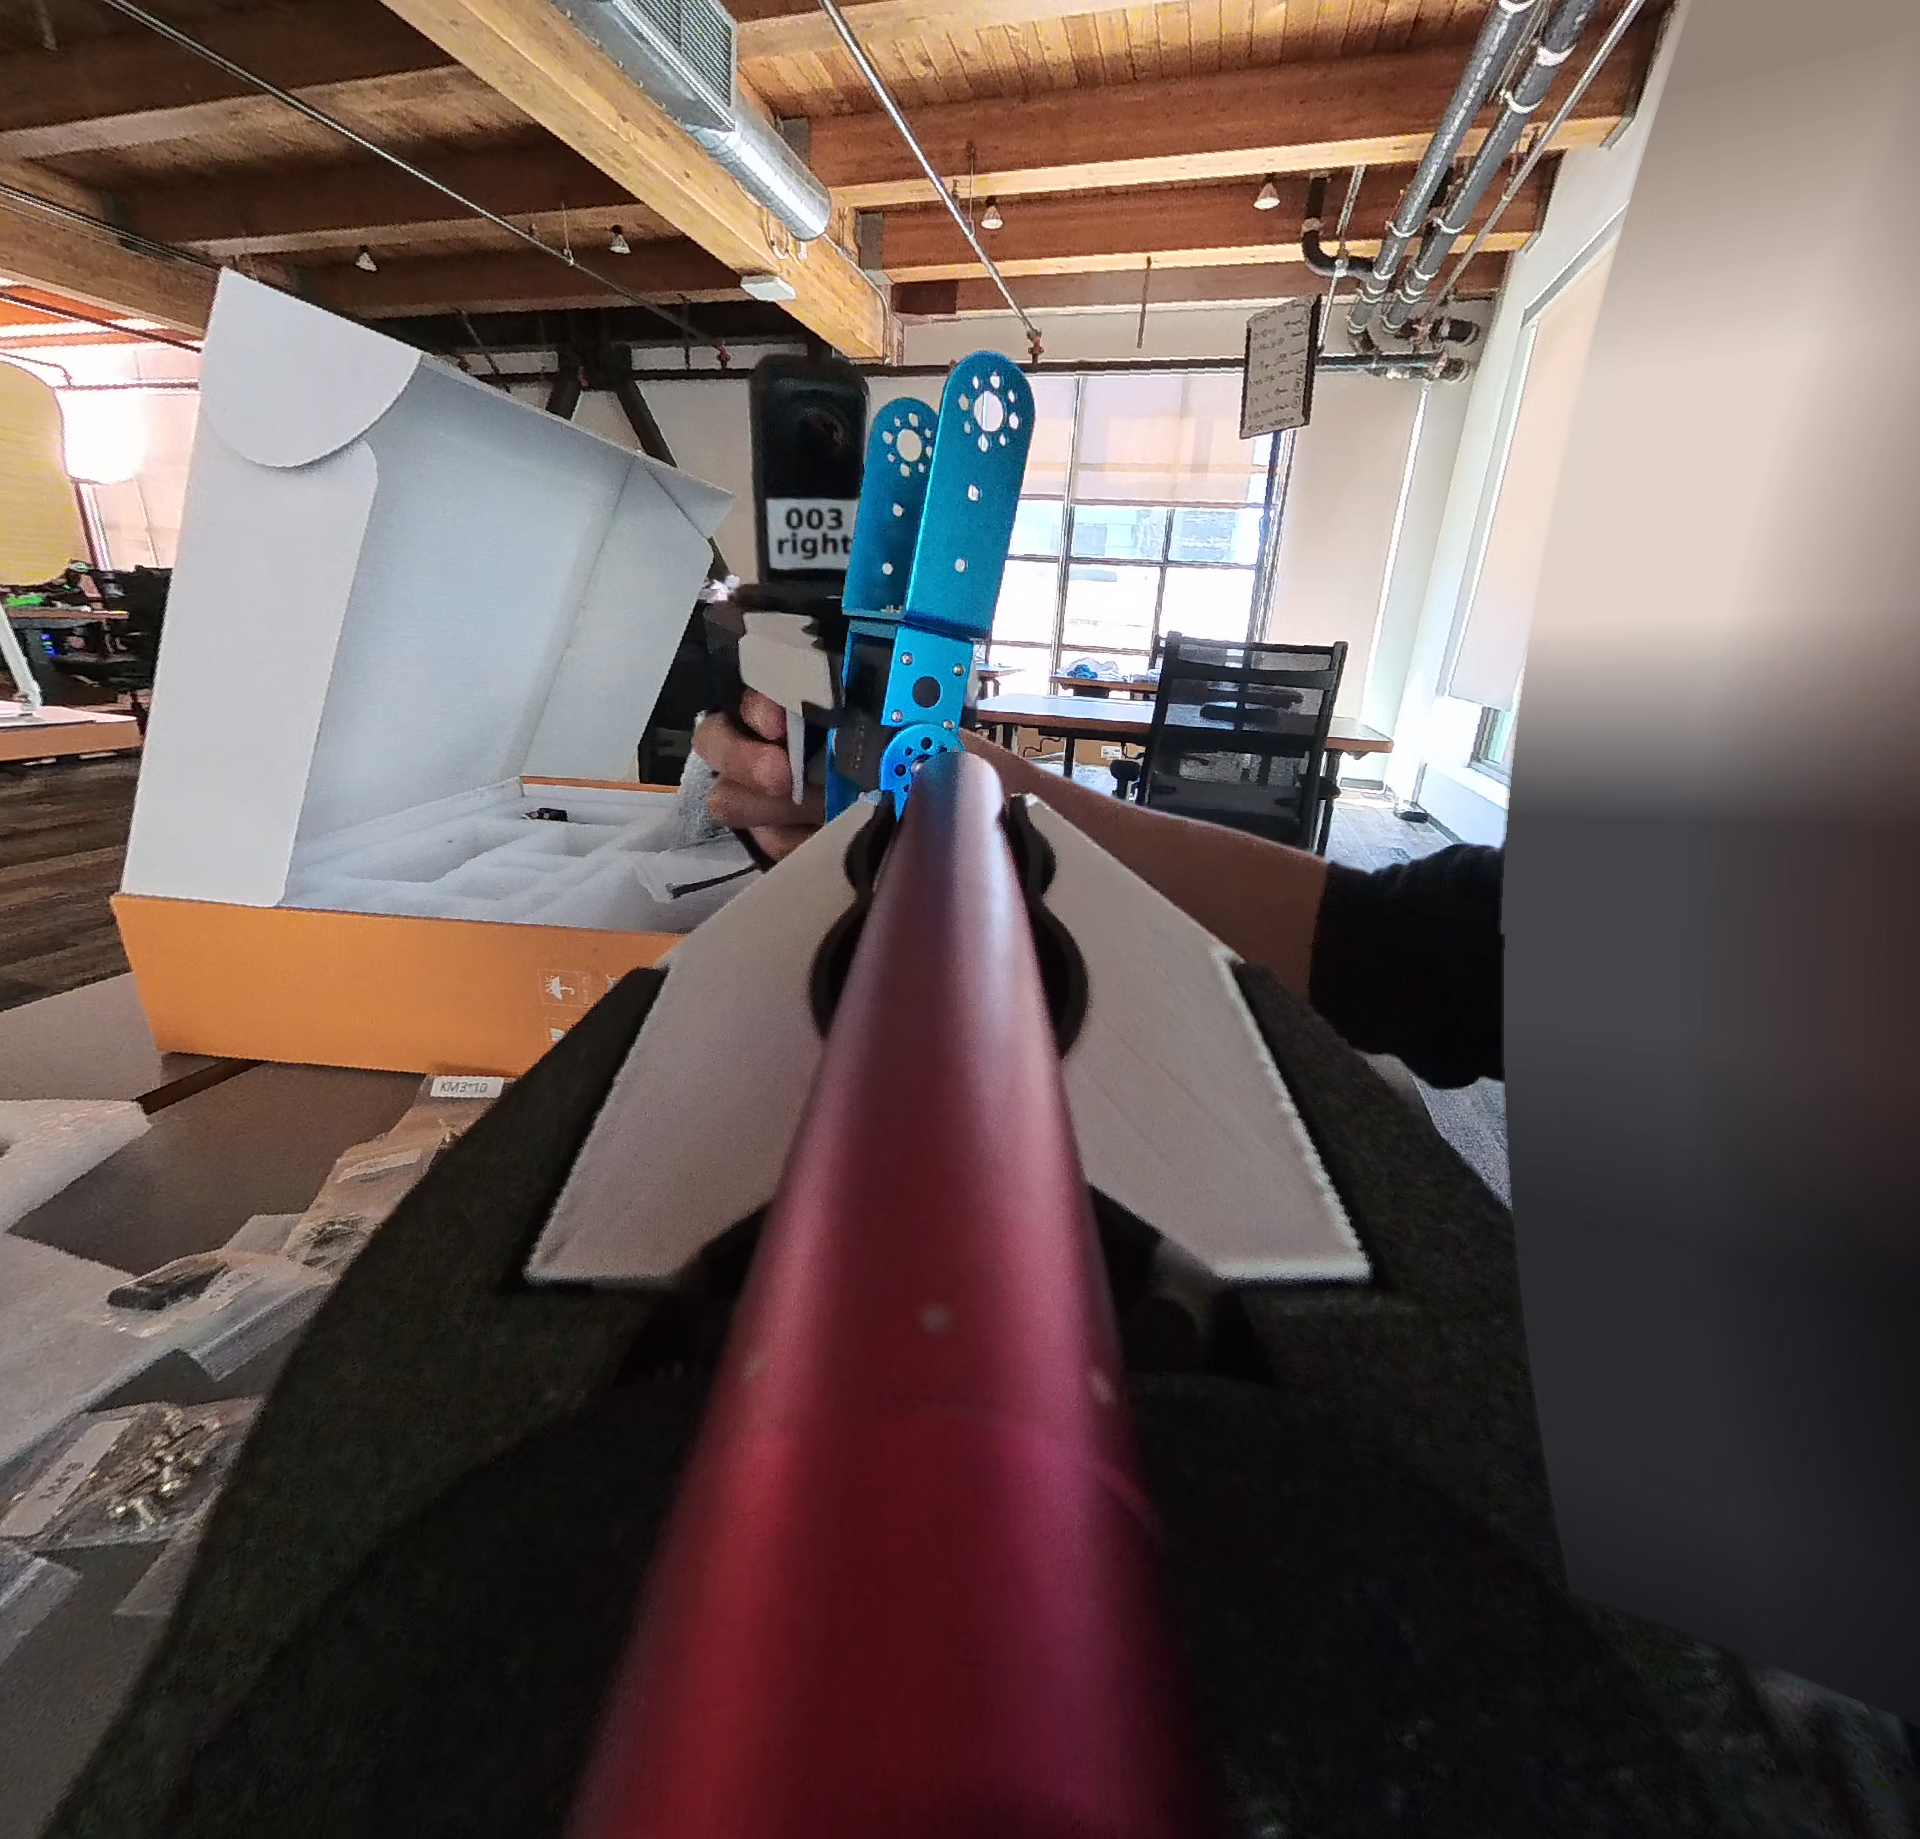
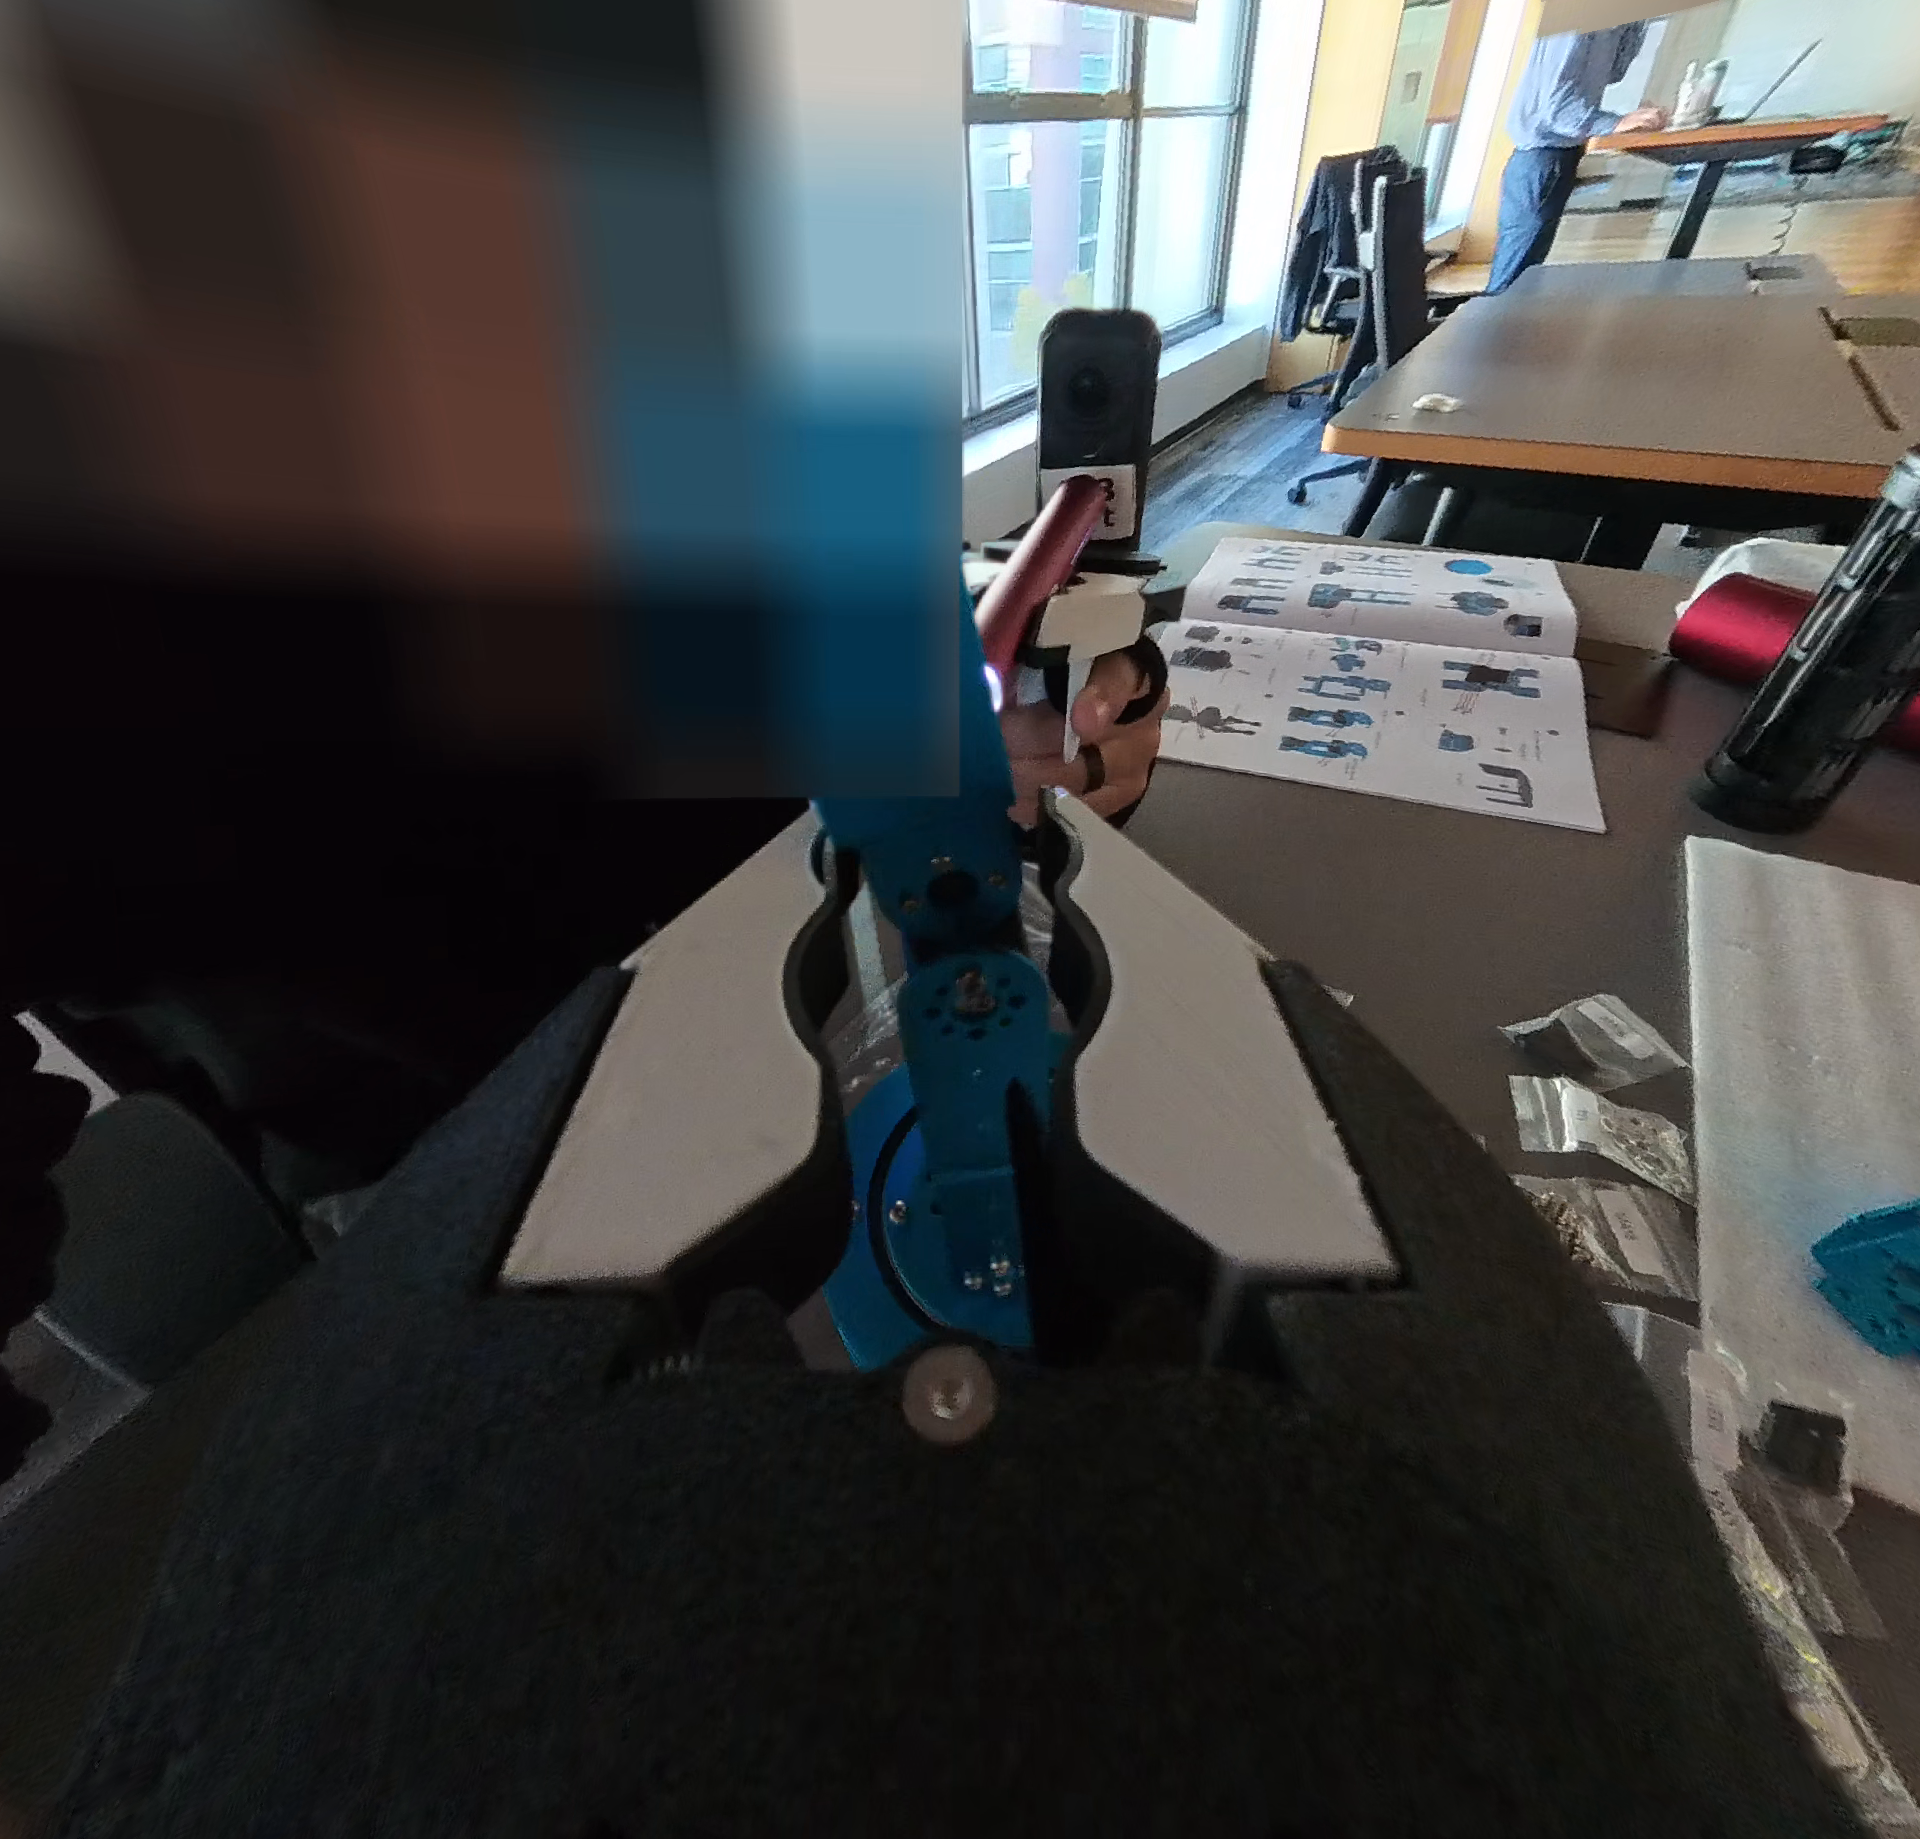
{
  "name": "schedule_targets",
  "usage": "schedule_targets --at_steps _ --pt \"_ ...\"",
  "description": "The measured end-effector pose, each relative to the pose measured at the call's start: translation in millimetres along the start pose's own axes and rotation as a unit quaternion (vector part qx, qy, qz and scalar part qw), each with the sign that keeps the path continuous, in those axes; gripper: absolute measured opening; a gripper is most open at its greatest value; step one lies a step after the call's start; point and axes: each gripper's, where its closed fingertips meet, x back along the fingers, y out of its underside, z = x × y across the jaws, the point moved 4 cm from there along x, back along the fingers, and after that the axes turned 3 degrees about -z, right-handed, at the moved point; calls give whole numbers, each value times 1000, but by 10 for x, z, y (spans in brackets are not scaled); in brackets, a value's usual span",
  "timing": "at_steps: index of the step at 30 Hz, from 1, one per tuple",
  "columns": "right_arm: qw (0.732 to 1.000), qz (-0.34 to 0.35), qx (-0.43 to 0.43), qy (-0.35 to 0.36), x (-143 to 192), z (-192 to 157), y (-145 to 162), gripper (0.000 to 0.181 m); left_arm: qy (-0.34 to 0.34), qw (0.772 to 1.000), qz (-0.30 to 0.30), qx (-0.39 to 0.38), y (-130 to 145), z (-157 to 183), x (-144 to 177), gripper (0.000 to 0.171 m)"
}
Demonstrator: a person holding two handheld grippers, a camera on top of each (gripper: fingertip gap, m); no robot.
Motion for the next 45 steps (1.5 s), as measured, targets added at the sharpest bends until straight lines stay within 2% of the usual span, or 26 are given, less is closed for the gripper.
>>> schedule_targets --at_steps 2,5,10,20,23,26,31,35,37,39,41,43,45 --pt "1000 -6 9 -11 -29 -7 7 25 -2 1000 1 0 -2 3 2 22" --pt "1000 4 25 -16 -41 -7 2 22 -5 1000 0 -4 -4 -5 1 22" --pt "998 9 -6 -57 -44 16 8 20 -15 1000 1 2 -8 -36 -3 22" --pt "998 19 18 -51 -30 -8 -8 21 -16 1000 -1 -9 -16 17 -10 22" --pt "998 46 36 -17 44 -6 -122 47 -16 1000 -3 -9 -7 21 -3 22" --pt "996 45 54 62 138 38 -159 62 -18 1000 -1 -8 -6 6 13 22" --pt "990 8 22 140 82 122 139 89 -18 1000 -2 -3 -4 -18 44 22" --pt "963 22 27 268 226 170 240 100 -19 1000 -5 -10 5 -11 64 22" --pt "940 -3 49 338 257 69 322 103 -20 1000 -4 -14 -2 -12 78 22" --pt "923 5 87 376 199 -136 312 95 -20 1000 -4 -10 -4 -22 91 22" --pt "886 -27 120 447 228 -214 285 91 -22 1000 -4 -6 0 -36 100 22" --pt "852 -88 122 502 300 -276 204 99 -29 999 -6 -10 14 -52 104 21" --pt "797 -128 138 573 373 -389 61 98 -33 999 -6 -12 27 -62 101 21"
